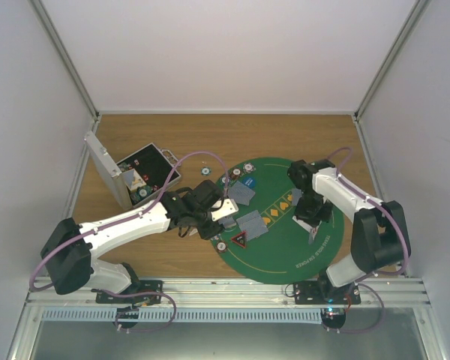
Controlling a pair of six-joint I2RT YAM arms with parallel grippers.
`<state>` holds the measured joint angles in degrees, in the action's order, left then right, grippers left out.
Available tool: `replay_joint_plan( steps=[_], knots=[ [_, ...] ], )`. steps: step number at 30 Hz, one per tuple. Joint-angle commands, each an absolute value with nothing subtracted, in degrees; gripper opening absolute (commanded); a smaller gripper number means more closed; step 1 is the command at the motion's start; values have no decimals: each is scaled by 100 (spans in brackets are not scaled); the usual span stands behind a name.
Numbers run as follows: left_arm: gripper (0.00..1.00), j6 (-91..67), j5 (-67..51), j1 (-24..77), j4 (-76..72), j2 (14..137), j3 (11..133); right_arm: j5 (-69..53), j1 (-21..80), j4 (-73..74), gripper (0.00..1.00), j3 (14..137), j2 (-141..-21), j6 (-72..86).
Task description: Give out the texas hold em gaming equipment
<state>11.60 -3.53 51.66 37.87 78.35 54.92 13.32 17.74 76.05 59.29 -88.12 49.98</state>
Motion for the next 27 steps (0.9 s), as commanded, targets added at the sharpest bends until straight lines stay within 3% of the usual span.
replay_joint_plan(
  steps=[1,12,27],
  knots=[
    [58,1204,-343,5194,3520,7682,5423,448,1925,7609,1,6130,-8868,4724],
    [58,1204,-347,5194,3497,7630,5385,538,1987,7606,1,5957,-9138,4911],
    [58,1203,-309,5194,3487,7594,5362,674,2186,7245,0,7215,-10239,4981]
  ],
)
